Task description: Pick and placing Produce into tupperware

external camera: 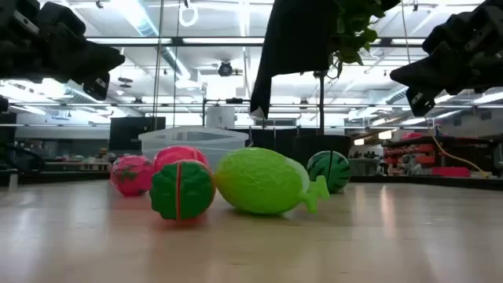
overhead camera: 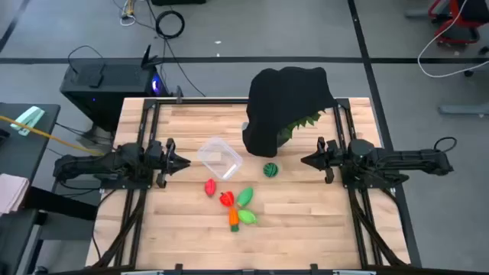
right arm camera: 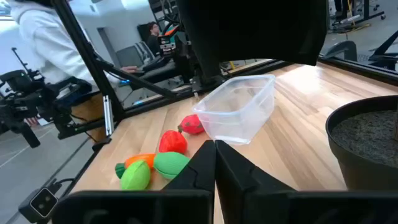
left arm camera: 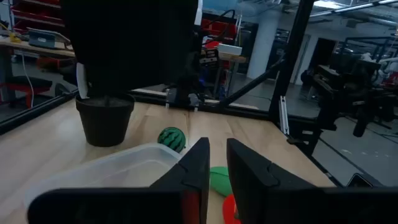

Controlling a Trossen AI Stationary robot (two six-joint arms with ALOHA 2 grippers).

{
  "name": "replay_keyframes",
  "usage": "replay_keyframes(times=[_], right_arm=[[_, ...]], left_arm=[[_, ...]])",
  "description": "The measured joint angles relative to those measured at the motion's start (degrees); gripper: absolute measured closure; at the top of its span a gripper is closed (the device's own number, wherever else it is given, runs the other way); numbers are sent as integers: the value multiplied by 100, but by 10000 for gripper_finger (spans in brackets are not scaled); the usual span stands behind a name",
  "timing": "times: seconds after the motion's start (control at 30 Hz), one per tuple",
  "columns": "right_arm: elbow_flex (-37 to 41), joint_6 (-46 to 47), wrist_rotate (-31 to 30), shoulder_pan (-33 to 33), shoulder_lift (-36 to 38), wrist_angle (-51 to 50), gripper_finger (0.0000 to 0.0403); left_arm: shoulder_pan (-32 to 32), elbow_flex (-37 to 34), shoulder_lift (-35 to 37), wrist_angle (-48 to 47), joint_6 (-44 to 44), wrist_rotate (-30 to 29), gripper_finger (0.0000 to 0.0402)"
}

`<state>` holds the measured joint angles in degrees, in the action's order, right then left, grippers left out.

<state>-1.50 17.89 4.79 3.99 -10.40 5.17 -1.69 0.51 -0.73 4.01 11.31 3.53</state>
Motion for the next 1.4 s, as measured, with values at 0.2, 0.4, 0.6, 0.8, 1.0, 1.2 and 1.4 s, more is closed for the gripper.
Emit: replay_keyframes(times=[0.2,0.4,0.6,0.8,1.0,1.2,1.4], right_arm=[[-2,0,-2,0,-2,0,390],[0,0,-1,0,0,-2,390],[0,0,-1,0,0,-2,390],[0,0,-1,0,0,-1,390],[0,0,0,0,-1,-2,390],[0,0,-2,0,0,-2,390],[-2,0,-1,0,0,-1,390]], left_arm=[[1,0,-1,1,-4,-1,346],[0,-1,0,1,-1,0,342],[1,-1,-1,2,-4,-2,338],[0,0,-2,2,0,-2,344],[2,-1,-1,1,-4,-1,344],[2,0,0,0,0,-2,338],[0,0,0,0,-2,-2,343]])
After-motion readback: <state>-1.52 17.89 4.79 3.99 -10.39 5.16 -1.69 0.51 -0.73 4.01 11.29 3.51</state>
